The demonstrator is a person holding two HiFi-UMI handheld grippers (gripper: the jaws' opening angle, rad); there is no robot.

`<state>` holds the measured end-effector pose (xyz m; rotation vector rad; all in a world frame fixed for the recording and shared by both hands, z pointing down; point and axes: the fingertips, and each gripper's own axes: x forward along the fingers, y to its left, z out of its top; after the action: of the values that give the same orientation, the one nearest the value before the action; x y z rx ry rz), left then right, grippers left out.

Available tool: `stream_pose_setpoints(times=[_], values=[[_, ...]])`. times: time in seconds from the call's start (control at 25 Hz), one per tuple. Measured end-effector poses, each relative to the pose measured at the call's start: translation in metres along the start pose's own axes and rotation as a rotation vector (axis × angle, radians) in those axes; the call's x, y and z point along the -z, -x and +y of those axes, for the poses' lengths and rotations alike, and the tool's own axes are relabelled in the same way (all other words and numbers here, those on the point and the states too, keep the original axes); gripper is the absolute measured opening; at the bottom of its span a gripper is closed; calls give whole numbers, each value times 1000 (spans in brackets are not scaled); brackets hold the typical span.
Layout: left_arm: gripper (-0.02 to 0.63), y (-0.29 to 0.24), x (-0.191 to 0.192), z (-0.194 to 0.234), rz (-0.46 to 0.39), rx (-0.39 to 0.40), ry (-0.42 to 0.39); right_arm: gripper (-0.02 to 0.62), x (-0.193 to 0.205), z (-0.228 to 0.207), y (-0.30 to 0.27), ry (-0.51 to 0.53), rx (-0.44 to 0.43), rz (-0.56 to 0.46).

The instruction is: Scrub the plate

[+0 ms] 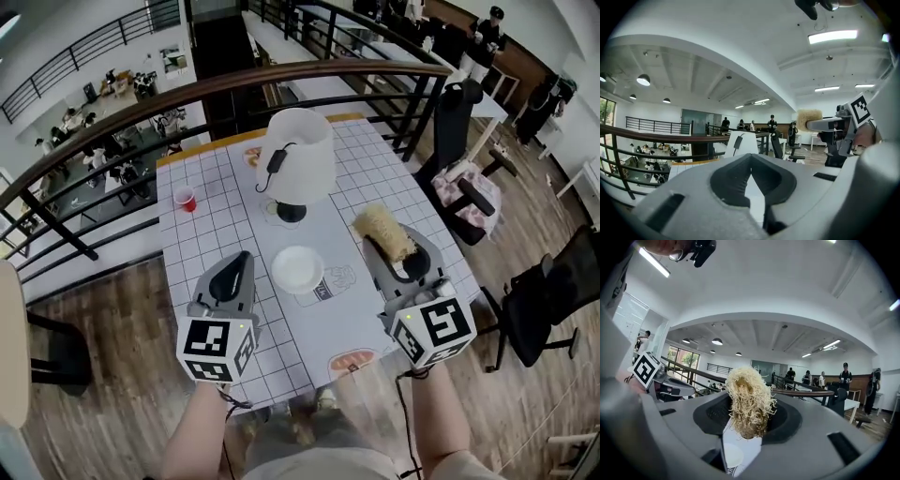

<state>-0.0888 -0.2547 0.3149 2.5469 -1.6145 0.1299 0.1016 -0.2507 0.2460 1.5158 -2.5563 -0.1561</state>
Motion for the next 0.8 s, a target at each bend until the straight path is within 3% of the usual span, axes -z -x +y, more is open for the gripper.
stream_pose_setpoints(times=[0.44, 0.8], values=[[14, 105, -111, -18, -216, -19, -154, 172, -103, 50, 66, 96, -19, -203], [14, 158, -122, -59, -255, 18, -230, 172, -125, 105, 95, 112, -150, -242]])
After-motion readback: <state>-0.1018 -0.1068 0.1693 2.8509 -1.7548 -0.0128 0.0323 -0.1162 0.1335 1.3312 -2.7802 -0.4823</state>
